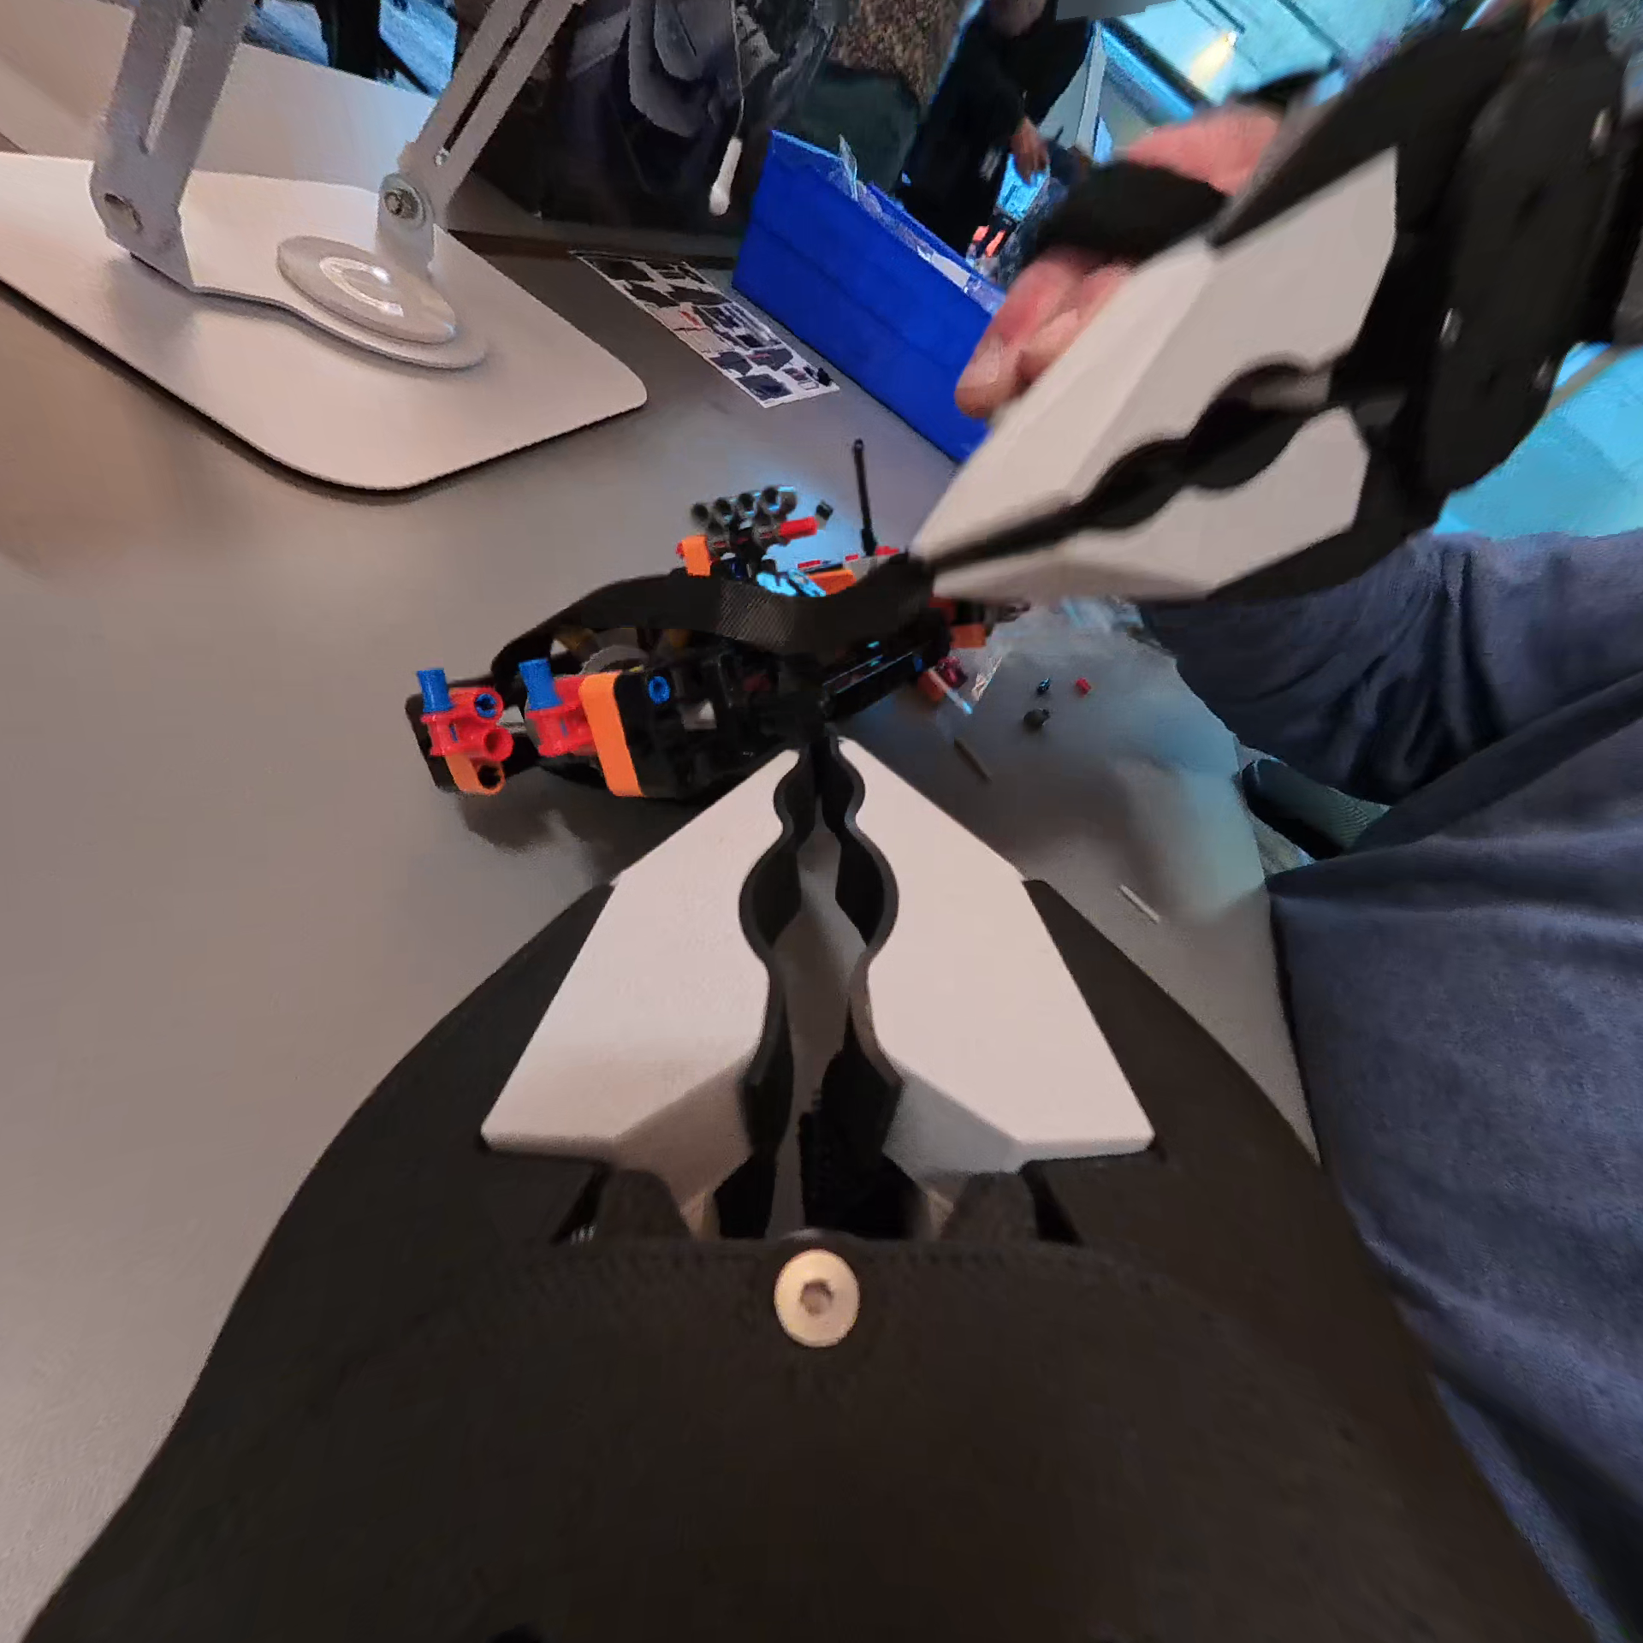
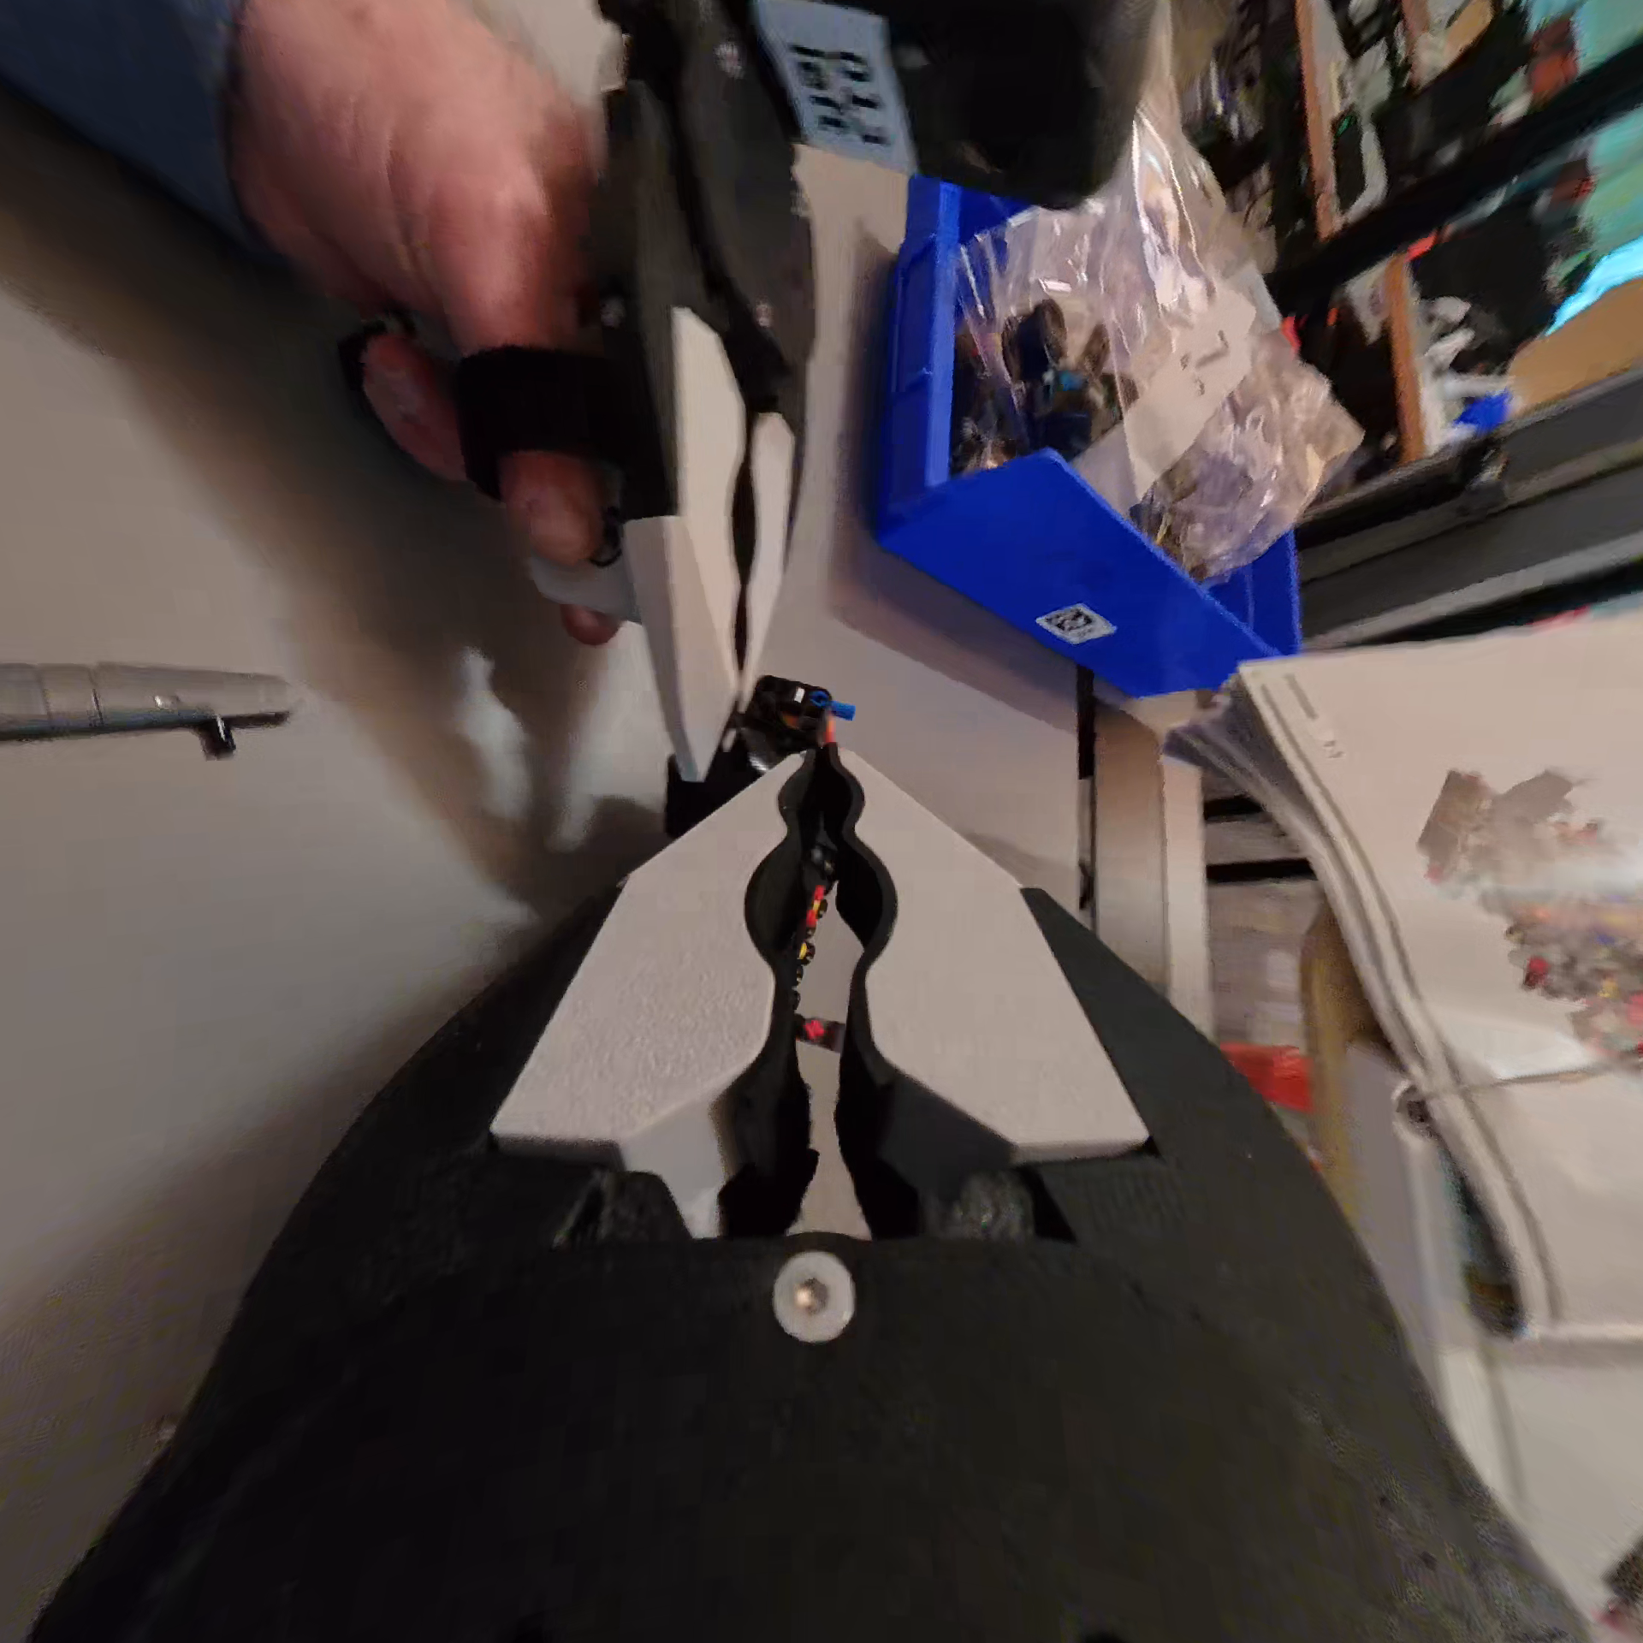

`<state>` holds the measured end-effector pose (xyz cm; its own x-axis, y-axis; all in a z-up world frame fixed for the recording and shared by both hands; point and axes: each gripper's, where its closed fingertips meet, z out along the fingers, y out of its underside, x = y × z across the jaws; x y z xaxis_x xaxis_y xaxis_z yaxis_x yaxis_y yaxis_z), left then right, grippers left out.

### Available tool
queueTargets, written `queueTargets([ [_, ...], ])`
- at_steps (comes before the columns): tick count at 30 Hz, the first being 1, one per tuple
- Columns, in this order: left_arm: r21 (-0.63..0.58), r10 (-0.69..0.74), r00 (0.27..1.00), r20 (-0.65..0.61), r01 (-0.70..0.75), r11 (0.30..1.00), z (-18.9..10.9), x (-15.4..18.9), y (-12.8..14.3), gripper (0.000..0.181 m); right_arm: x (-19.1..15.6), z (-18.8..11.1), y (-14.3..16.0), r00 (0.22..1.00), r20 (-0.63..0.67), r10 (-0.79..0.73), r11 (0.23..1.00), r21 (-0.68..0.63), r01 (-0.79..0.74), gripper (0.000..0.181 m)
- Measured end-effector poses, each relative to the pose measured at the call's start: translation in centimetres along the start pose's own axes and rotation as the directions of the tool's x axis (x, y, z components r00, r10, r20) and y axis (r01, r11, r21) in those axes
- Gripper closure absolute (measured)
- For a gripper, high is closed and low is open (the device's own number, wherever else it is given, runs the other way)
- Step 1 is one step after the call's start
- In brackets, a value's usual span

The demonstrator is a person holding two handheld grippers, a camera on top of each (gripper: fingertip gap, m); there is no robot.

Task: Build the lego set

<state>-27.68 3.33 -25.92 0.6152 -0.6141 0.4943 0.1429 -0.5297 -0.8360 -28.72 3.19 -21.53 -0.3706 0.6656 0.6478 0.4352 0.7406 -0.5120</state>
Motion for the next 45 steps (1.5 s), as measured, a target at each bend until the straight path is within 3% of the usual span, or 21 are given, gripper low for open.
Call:
queueTargets([
  [8,-0.091,0.018,0.998,0.059,-0.013,0.996,0.5,-0.5,1.8,0.181,4.3,0.6,2.0,0.952,0.058,0.301,0.953,-0.038,-0.299,0.181],
  [15,-0.092,0.012,0.99,0.143,0.001,0.996,0.0,-1.2,2.4,0.181,5.9,1.3,3.8,0.898,0.086,0.432,0.902,-0.061,-0.428,0.181],
  [18,-0.094,0.016,0.981,0.191,0.002,0.996,-0.5,-1.3,2.7,0.171,7.0,1.4,4.8,0.874,0.06,0.481,0.876,-0.065,-0.478,0.181],
  [23,-0.115,0.061,0.962,0.267,-0.031,0.993,-2.1,-1.4,3.5,0.144,7.1,1.4,4.6,0.873,0.066,0.483,0.875,-0.063,-0.48,0.181],
  [27,-0.137,0.089,0.953,0.288,-0.051,0.989,-3.9,-1.2,3.5,0.144,7.4,1.2,4.9,0.871,0.058,0.487,0.873,-0.069,-0.483,0.181],
  [34,-0.226,0.096,0.943,0.319,-0.023,0.974,-5.1,-1.7,6.1,0.152,7.8,1.4,5.9,0.865,0.041,0.501,0.863,-0.101,-0.495,0.181],
  [41,-0.189,0.096,0.926,0.364,-0.028,0.982,-7.6,-1.9,5.6,0.15,8.7,1.4,6.7,0.881,-0.013,0.472,0.871,-0.147,-0.469,0.181],
  [45,-0.168,0.162,0.896,0.414,-0.099,0.981,-7.9,-2.3,3.3,0.149,9.5,1.1,6.1,0.894,-0.032,0.446,0.881,-0.162,-0.445,0.181],
])
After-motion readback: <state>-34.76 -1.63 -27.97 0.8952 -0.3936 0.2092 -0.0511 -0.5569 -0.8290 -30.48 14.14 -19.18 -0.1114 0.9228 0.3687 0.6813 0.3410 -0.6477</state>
